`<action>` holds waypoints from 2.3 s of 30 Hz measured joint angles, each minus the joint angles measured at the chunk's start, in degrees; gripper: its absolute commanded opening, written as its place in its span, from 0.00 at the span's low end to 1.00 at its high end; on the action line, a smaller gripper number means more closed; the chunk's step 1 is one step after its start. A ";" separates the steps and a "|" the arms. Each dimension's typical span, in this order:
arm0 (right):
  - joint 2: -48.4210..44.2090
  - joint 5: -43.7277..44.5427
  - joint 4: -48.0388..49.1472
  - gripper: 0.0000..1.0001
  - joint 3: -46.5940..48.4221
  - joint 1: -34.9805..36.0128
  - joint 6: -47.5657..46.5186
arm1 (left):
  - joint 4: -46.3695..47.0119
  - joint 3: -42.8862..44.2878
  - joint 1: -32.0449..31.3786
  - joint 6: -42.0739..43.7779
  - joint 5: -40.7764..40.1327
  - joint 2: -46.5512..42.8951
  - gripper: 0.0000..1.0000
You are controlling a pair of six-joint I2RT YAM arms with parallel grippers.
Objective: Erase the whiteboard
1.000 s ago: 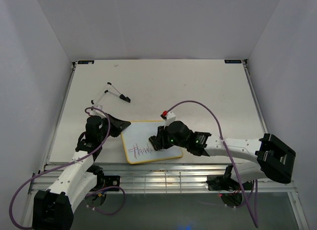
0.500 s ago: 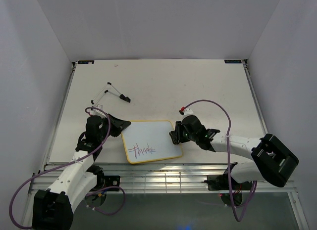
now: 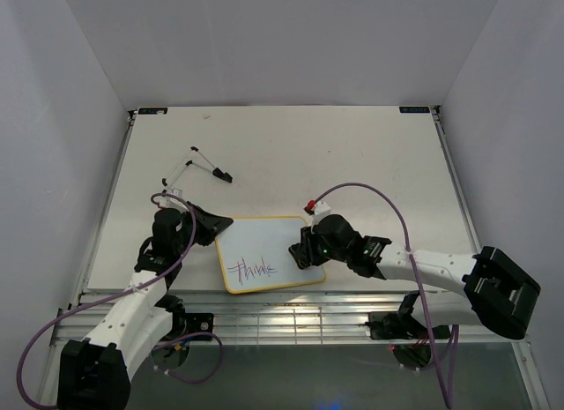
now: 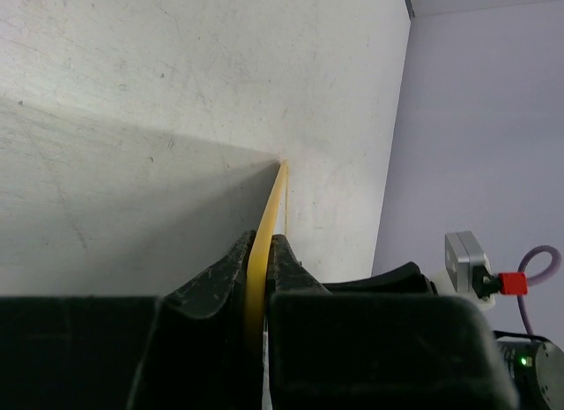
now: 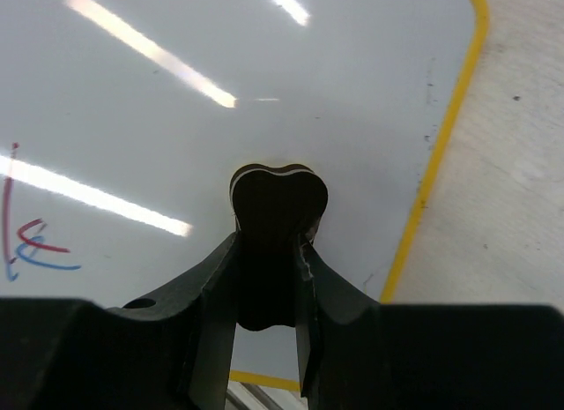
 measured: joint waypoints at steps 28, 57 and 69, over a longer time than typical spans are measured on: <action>17.62 13.35 -11.06 0.32 33.24 25.31 3.87 | -0.17 -1.88 -0.04 -2.14 -2.40 -1.90 0.00; 8.35 16.61 -15.41 0.32 18.93 19.61 2.23 | -2.64 -0.90 -0.31 -2.25 -3.69 -3.48 0.00; 18.16 11.91 -15.39 0.33 36.28 27.21 1.05 | -3.65 -0.87 -0.31 -2.23 -4.00 -4.02 0.00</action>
